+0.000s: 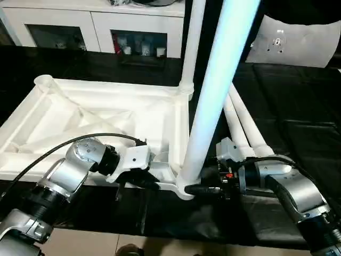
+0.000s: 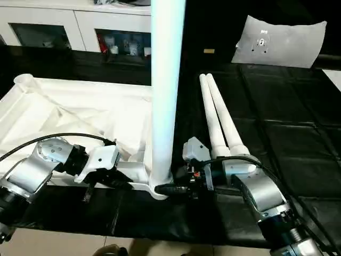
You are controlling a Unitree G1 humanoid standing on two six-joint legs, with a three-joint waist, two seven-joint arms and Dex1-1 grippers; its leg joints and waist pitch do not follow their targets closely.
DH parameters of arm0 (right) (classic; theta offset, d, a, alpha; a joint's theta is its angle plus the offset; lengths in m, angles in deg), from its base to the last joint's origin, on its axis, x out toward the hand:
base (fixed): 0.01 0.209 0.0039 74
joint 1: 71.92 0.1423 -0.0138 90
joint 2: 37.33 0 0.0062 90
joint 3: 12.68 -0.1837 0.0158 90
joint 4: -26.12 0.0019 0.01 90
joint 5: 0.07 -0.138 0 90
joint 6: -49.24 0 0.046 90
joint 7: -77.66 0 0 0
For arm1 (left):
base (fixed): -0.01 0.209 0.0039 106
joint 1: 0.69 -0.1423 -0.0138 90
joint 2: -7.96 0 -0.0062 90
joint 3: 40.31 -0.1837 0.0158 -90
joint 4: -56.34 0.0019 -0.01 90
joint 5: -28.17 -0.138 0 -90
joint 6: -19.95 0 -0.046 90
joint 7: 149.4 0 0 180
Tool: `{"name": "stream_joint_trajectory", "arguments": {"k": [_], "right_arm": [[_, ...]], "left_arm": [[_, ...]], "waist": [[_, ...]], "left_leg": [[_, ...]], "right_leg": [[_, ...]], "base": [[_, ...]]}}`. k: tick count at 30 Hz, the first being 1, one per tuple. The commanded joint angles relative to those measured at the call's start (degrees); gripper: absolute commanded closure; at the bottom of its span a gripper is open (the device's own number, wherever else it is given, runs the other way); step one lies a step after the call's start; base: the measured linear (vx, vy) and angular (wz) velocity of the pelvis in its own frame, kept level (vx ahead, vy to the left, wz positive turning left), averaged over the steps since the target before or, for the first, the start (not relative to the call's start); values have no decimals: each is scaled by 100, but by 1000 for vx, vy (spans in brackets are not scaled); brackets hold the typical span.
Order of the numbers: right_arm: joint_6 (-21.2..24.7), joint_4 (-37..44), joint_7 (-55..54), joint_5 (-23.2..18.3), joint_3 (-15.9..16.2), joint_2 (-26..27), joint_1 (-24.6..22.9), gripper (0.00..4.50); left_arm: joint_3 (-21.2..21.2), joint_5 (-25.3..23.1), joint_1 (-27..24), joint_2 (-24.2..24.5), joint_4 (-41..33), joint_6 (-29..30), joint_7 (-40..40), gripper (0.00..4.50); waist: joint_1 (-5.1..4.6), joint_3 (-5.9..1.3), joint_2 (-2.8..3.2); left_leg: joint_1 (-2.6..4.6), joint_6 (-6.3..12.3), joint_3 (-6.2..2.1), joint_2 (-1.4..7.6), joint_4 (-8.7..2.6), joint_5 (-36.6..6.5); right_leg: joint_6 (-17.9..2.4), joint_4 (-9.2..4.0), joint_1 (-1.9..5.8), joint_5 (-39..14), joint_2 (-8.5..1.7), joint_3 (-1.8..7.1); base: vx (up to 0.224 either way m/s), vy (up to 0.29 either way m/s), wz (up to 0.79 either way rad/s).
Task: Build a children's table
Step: Rotate leg to tighten
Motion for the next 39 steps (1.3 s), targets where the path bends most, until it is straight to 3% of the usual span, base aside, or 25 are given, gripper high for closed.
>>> {"name": "stream_joint_trajectory", "arguments": {"k": [1,9,12,15,16,17,18,19,22,24,25,26,31,34,37,38,39], "right_arm": [[-76,-71,94,32,113,-9,74,132],[11,20,83,-1,156,65,-27,183],[145,178,-20,-61,152,126,-201,190],[364,387,-430,-139,77,325,-466,193],[393,406,-536,-137,60,380,-504,193],[401,355,-1031,19,10,619,-568,193],[401,355,-1031,19,10,619,-568,194],[497,249,-1677,172,-76,977,-592,194],[594,165,-2203,270,-165,1307,-605,194],[669,-81,-3060,359,-326,1918,-566,194],[669,-81,-3060,359,-326,1918,-566,194],[676,-161,-3286,396,-347,2075,-541,194],[593,-1007,-4851,687,-639,3191,-144,194],[452,-1269,-5302,852,-761,3470,-7,194],[271,-1333,-5382,836,-837,3541,18,194],[148,-1346,-5431,791,-940,3573,29,138],[96,-1348,-5448,788,-979,3585,34,138]], "left_arm": [[-174,-74,120,-25,10,-150,187,450],[-44,-42,39,-75,32,-69,-46,450],[70,-19,-51,-176,-46,74,-322,450],[259,14,-186,-377,-294,491,-857,450],[301,10,-204,-421,-336,570,-984,450],[452,12,-258,-616,-505,934,-1438,450],[452,12,-258,-616,-505,934,-1438,450],[625,73,-322,-908,-730,1357,-1929,450],[739,11,-375,-1164,-930,1638,-2376,450],[876,-159,-445,-1670,-1159,2058,-3149,450],[876,-159,-445,-1670,-1159,2058,-3149,450],[908,-186,-471,-1810,-1216,2172,-3326,450],[1106,-707,-426,-2843,-1429,2800,-4992,450],[1000,-877,-454,-3053,-1638,3019,-5294,450],[878,-917,-498,-3029,-1749,3073,-5247,450],[821,-935,-550,-2959,-1821,3110,-5156,450],[811,-952,-571,-2939,-1849,3132,-5135,450]], "waist": [[-23,-327,7],[-28,-314,15],[-22,-305,39],[-30,-288,21],[-31,-266,52],[-45,-254,39],[-52,-249,60],[-81,-223,46],[-180,-223,24],[-248,-229,23],[-262,-221,31],[-268,-232,0],[-340,-242,25],[-338,-271,52],[-308,-289,39],[-297,-296,72],[-304,-296,78]], "left_leg": [[75,336,-63,268,-373,-659],[84,308,-64,275,-385,-742],[87,287,-65,280,-389,-760],[84,247,-72,291,-414,-880],[96,208,-75,279,-426,-1048],[101,143,-78,274,-442,-1230],[104,81,-83,286,-453,-1285],[106,5,-89,278,-469,-1452],[68,-81,-128,254,-497,-1483],[69,-29,-110,260,-479,-1363],[73,2,-100,243,-464,-1330],[57,45,-99,228,-457,-1213],[35,108,-98,227,-447,-958],[26,191,-87,219,-423,-650],[16,327,-74,205,-403,-453],[17,354,-78,209,-400,-410],[11,362,-78,210,-400,-399]], "right_leg": [[-1448,-350,260,-166,-488,317],[-1442,-361,248,-285,-487,317],[-1447,-364,245,-277,-486,324],[-1421,-383,247,-427,-496,326],[-1378,-420,225,-727,-495,325],[-1302,-458,224,-1094,-501,325],[-1281,-458,218,-1190,-507,331],[-1201,-501,204,-1530,-508,328],[-982,-536,217,-1953,-507,311],[-1050,-529,189,-1692,-497,335],[-1079,-554,169,-1691,-499,333],[-1039,-544,200,-1635,-494,330],[-1096,-541,199,-1311,-491,325],[-1151,-480,218,-644,-459,322],[-1184,-443,240,-107,-447,321],[-1200,-425,250,14,-454,320],[-1205,-422,253,64,-448,316]], "base": [[0,0,0],[0,0,0],[0,0,0],[0,0,0],[0,0,0],[0,0,0],[0,0,0],[0,0,0],[0,0,0],[0,0,0],[0,0,0],[0,0,0],[0,0,0],[0,0,0],[0,0,0],[0,0,0],[0,0,0]]}}
